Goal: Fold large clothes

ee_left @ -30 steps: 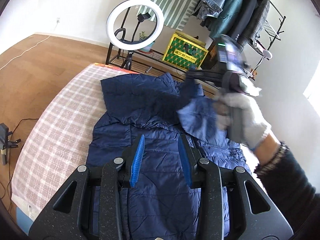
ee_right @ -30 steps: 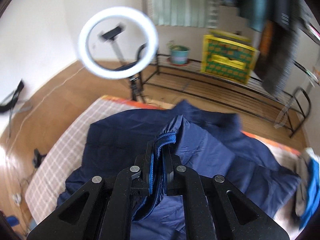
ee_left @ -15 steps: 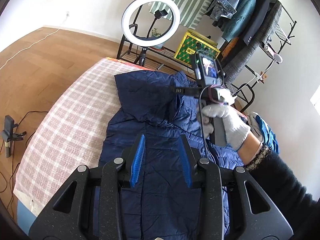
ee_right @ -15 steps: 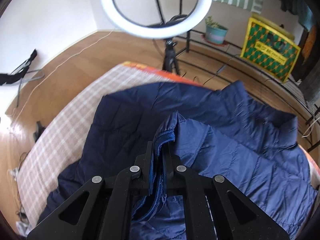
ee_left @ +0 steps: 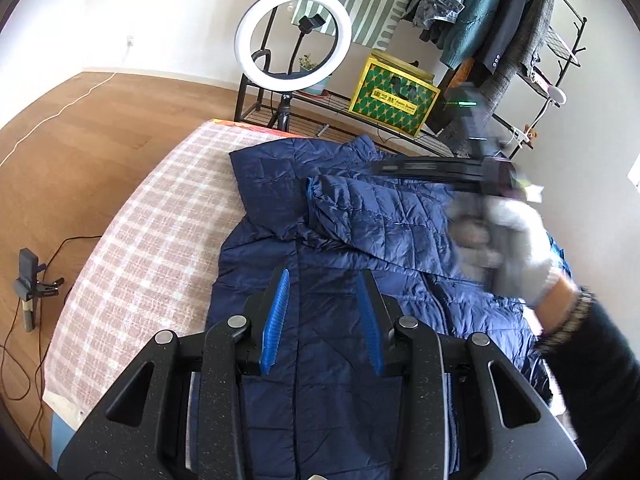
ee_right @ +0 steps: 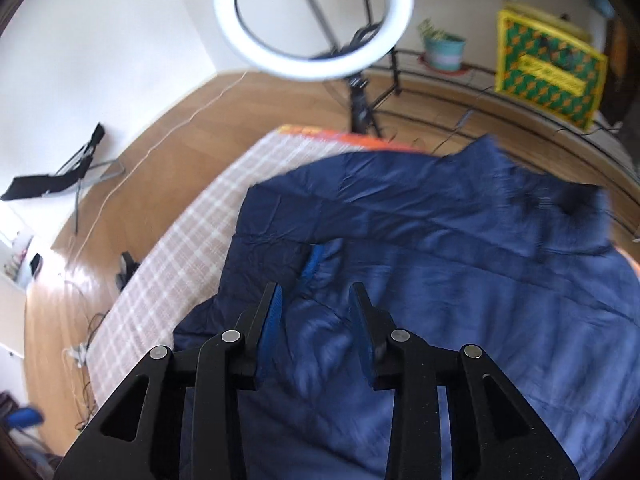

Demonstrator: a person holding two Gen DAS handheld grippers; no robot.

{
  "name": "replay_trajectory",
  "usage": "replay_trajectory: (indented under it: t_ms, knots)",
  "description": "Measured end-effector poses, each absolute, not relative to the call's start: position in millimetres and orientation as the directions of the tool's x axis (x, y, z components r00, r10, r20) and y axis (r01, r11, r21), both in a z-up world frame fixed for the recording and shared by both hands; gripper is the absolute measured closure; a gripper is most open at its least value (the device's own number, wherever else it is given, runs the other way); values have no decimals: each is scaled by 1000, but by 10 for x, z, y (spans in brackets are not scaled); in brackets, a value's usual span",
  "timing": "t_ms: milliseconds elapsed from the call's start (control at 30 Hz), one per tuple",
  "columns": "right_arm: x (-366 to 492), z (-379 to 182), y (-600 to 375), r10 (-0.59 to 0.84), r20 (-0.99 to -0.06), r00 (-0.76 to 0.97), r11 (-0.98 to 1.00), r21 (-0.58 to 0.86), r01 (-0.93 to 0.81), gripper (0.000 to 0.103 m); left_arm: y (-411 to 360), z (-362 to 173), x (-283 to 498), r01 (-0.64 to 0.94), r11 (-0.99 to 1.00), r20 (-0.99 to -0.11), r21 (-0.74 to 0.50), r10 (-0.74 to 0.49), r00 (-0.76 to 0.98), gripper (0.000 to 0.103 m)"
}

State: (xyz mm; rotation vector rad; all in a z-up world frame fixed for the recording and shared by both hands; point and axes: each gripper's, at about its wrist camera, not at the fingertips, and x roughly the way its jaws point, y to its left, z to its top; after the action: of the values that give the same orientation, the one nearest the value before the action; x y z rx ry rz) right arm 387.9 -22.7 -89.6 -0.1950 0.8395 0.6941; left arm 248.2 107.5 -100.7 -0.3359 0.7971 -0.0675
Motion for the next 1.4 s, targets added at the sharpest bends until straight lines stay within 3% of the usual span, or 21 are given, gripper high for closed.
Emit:
replay_trajectory:
  t_ms: [267,367,567,633,733,1000,1167,1267,1400]
  knots:
    - [3005,-312,-1521,438,-671,598,848,87,-523,69,1246,-1178,2297,-100,948,-722,-303,-160,674,67]
    - [2649,-220,-2011,412,-654,634,875,90,-475,62,1312,-1332,2165,-99,942,-741,-319,-183,646,60]
    - [1970,-246,-2790,363,-638,679,915,107,-389,62,1354,-1626,1862,-109,945,-783,-309,-187,593,58]
    - [1802,-332,-3015,352,-638,685,925,127,-357,59,1371,-1723,1766,-105,944,-796,-313,-201,571,56]
    - [1522,-527,-3347,328,-645,690,940,150,-307,45,1451,-1858,1584,-119,932,-805,-343,-227,548,46]
    - [1096,-1457,-3959,259,-770,582,965,187,-183,45,1727,-2361,1107,-240,881,-843,-407,-262,470,46]
    - [853,-1780,-4190,343,-780,524,938,313,-149,45,1787,-2671,946,-273,826,-833,-493,-359,420,46]
    - [700,-1940,-4233,343,-794,503,938,314,-143,45,1795,-2801,940,-268,795,-812,-544,-418,407,46]
    - [641,-2102,-4273,370,-803,467,928,346,-141,45,1836,-2906,971,-284,745,-776,-603,-467,424,38]
